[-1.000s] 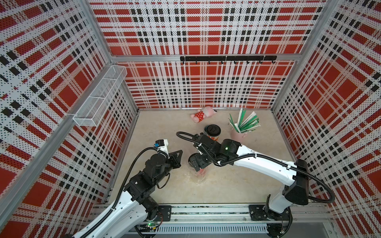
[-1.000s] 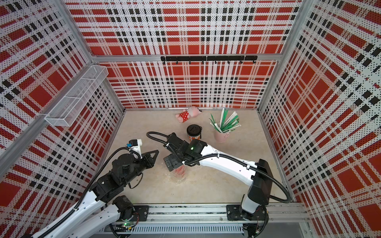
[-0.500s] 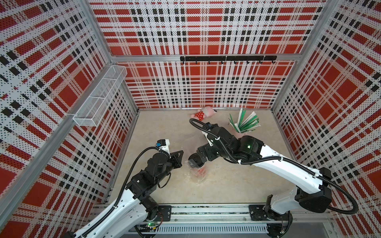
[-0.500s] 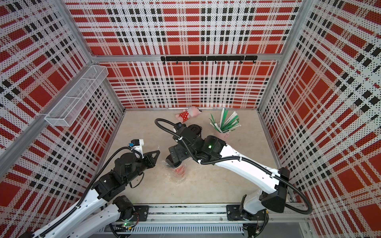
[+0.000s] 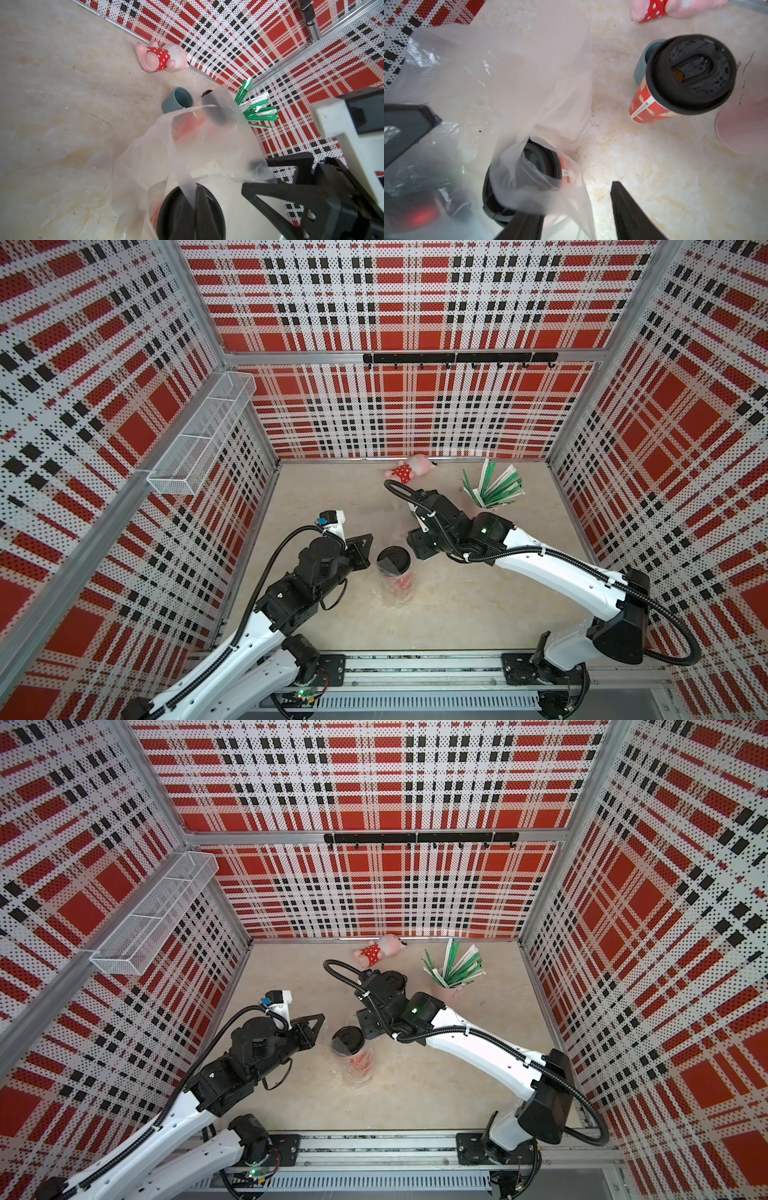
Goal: Pack milk tea into plastic carrier bags
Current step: Adjust the plastic carrier bag at the center of the board.
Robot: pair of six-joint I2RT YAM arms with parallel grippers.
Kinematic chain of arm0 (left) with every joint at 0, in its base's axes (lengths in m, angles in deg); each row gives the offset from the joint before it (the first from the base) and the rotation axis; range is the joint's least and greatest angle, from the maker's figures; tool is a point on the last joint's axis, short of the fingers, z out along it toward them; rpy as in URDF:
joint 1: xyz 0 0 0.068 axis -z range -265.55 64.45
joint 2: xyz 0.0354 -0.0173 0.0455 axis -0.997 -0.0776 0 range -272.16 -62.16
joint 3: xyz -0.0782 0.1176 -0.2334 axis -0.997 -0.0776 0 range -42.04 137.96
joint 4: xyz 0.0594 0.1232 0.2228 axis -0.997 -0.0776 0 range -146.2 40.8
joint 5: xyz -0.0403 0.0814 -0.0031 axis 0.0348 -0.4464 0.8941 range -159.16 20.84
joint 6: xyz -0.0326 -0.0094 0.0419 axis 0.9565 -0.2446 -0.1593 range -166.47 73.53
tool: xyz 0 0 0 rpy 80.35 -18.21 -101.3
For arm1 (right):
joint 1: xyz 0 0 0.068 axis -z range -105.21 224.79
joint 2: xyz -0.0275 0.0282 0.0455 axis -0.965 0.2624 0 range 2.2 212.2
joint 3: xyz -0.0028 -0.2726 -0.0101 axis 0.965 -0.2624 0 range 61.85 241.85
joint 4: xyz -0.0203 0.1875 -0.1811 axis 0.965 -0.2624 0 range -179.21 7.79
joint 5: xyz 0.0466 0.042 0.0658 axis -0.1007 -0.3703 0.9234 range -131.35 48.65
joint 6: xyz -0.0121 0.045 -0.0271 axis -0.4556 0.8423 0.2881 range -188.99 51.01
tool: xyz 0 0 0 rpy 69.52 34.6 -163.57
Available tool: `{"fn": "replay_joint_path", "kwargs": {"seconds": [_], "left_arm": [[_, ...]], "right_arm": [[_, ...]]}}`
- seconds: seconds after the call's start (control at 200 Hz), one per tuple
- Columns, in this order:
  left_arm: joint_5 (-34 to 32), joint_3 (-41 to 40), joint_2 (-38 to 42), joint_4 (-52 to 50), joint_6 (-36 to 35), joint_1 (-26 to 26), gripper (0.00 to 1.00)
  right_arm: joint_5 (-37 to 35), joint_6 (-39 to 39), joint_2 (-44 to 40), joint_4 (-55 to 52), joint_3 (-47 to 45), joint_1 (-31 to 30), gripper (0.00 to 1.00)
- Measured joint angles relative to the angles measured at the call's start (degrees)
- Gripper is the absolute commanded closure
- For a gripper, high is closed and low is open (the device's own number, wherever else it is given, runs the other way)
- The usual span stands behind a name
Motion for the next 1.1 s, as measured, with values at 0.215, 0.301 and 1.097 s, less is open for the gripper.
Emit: {"fn": "replay_joint_path", "kwargs": {"seconds": [0.215, 0.301, 1.097], "left_arm": [[0.6, 3.8, -3.7, 0.3, -0.5, 0.0, 1.0], [0.6, 4.1, -3.7, 0.6, -0.6, 0.0, 1.0], [-0.5, 6.0, -5.0, 2.9, -1.6, -0.3, 1.0]], "right_arm": [[0.6, 0.5, -1.5, 4.0, -3.6, 0.1, 0.61], [0.8, 0.3, -1.5, 4.4, -3.9, 0.1, 0.68], [-1.4, -4.5, -5.1, 4.8, -3.3, 0.2, 0.98]]}}
